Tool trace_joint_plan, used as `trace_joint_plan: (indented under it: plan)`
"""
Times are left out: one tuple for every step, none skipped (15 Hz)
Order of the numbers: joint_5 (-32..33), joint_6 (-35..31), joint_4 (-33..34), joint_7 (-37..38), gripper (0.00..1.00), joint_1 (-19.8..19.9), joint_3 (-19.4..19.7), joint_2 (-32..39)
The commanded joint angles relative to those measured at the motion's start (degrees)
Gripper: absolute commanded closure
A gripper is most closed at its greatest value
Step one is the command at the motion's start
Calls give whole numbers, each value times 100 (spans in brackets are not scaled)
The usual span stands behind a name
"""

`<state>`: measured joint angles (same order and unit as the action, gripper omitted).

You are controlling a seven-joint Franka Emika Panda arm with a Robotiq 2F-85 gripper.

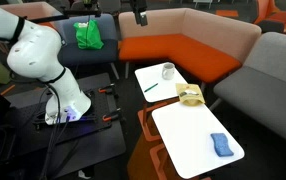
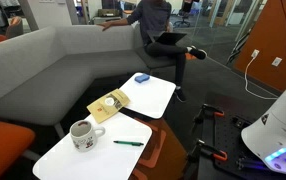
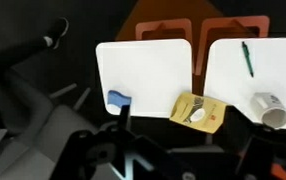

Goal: Pick up the pen from the table and put it in the cup.

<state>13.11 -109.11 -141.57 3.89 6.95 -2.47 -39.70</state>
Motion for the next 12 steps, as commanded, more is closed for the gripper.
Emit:
trace_joint_plan:
  plan:
    - [63,24,14,58,0,-115,87,7]
    - [63,24,15,58,0,-115,87,7]
    - [63,24,15,58,0,-115,87,7]
    - [63,24,15,58,0,-115,87,7]
    - [63,24,15,58,0,-115,87,7]
    - [63,24,15,58,0,-115,87,7]
    - [-14,-72,1,-42,0,-189,138,48]
    - [-4,-236,-44,-75,0,-246,126,103]
    - [-38,-506,-104,-162,0,-370,132,236]
    - [-50,-740,-136,-202,0,-463,112,418]
    - [-118,-1145,-208,-249,0,-605,113,692]
    - [-157,-1570,-288,-221,0,-702,83,934]
